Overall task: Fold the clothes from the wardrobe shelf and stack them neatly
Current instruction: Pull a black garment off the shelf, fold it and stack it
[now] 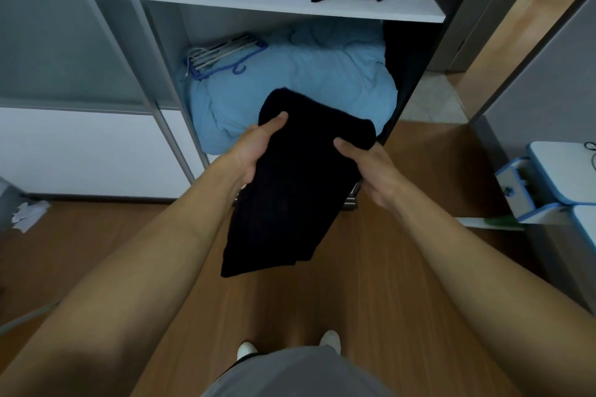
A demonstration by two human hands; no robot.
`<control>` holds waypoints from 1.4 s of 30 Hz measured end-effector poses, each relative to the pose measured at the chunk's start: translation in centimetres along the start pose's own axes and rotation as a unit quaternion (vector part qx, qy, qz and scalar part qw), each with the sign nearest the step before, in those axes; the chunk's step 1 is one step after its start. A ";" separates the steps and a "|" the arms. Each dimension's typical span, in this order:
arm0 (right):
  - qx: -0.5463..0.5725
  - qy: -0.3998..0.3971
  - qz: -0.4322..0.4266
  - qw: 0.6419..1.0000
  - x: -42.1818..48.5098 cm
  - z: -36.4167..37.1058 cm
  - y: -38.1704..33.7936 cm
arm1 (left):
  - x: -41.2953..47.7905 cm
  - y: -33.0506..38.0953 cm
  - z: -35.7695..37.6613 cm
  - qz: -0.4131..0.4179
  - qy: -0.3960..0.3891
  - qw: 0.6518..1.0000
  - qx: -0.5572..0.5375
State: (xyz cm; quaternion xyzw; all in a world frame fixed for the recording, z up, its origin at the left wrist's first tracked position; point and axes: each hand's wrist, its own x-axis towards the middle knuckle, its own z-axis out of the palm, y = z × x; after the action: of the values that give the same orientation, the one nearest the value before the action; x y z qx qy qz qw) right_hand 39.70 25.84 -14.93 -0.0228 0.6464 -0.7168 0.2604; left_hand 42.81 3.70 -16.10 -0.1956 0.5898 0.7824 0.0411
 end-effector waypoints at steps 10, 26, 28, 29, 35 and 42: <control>0.099 0.080 0.138 0.982 2.2 0.8 -2.9 | 0.4 -2.3 -3.6 -0.010 -0.089 0.993 0.074; -0.086 0.041 0.049 0.994 3.0 -0.9 2.2 | 0.6 -0.1 -2.5 0.071 0.174 0.979 0.083; -0.134 0.064 0.036 0.988 3.3 0.4 2.0 | 0.4 0.0 -4.3 0.087 0.151 0.975 0.138; -0.180 0.067 0.014 0.981 3.3 1.1 1.8 | 0.3 0.0 -5.1 0.095 0.133 0.971 0.173; -0.380 -0.130 0.022 0.916 3.0 3.5 0.2 | -0.6 0.5 -6.9 0.052 0.041 0.963 0.261; -0.724 -0.086 -0.050 0.683 4.0 8.1 0.6 | -2.1 2.2 -9.1 0.059 0.037 0.932 0.356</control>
State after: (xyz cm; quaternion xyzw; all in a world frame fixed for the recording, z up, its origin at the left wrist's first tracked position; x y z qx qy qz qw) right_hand 39.43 16.85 -15.34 -0.2979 0.9368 -0.0322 0.1809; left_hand 46.43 -5.20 -15.49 -0.1614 0.8415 0.5140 0.0403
